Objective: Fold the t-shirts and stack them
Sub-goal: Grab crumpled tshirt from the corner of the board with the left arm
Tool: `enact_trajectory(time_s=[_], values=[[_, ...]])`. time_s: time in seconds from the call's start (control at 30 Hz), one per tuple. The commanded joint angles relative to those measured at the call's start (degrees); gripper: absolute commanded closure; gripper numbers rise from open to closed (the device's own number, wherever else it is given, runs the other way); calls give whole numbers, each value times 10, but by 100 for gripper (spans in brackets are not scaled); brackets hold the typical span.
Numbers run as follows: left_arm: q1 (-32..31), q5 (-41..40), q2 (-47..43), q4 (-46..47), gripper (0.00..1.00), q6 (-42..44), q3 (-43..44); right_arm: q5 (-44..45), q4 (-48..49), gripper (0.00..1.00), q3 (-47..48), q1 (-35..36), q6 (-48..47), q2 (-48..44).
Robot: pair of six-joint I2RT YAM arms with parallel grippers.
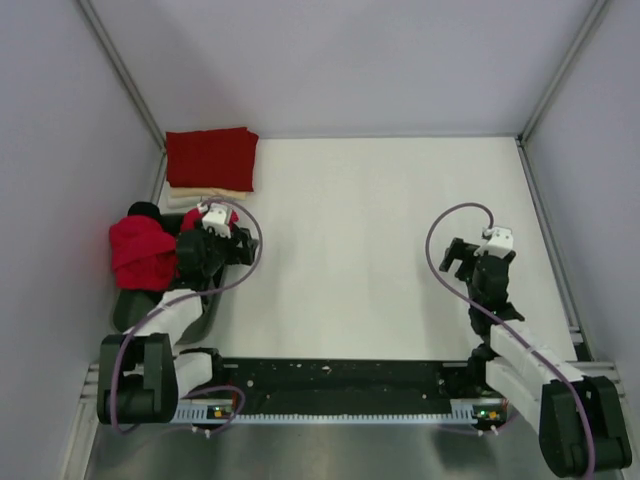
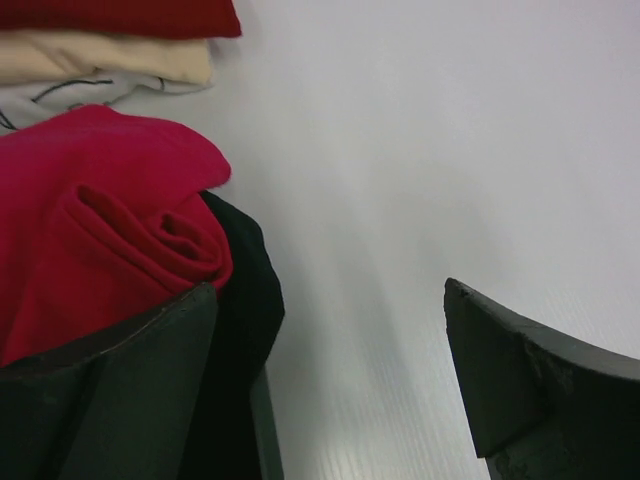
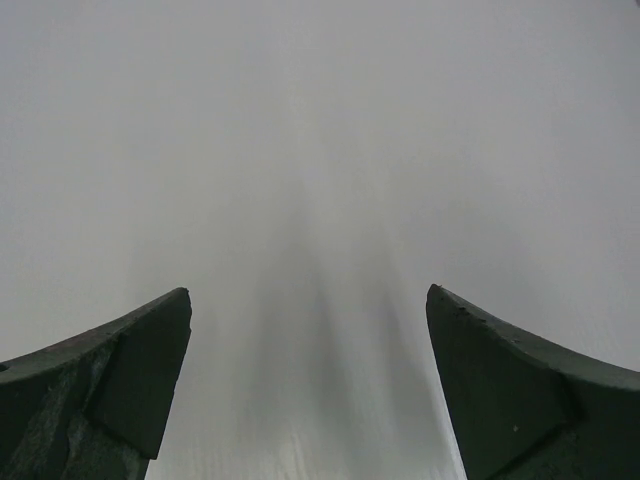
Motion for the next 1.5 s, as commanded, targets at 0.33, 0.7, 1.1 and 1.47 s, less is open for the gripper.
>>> enact_trajectory(time_s=[0.33, 0.7, 1.1, 1.47], values=[[14, -230, 13, -563, 1, 262, 453, -30, -30, 1, 54, -7, -13, 28], [153, -317, 127, -615, 1, 368, 423, -300, -209, 8, 222, -5, -7, -34], [165, -404, 213, -588, 100, 349, 449, -314, -218, 9, 200, -1, -12, -61], [165, -352, 56, -639, 100, 368, 522, -323, -239, 9, 212, 1, -8, -59]])
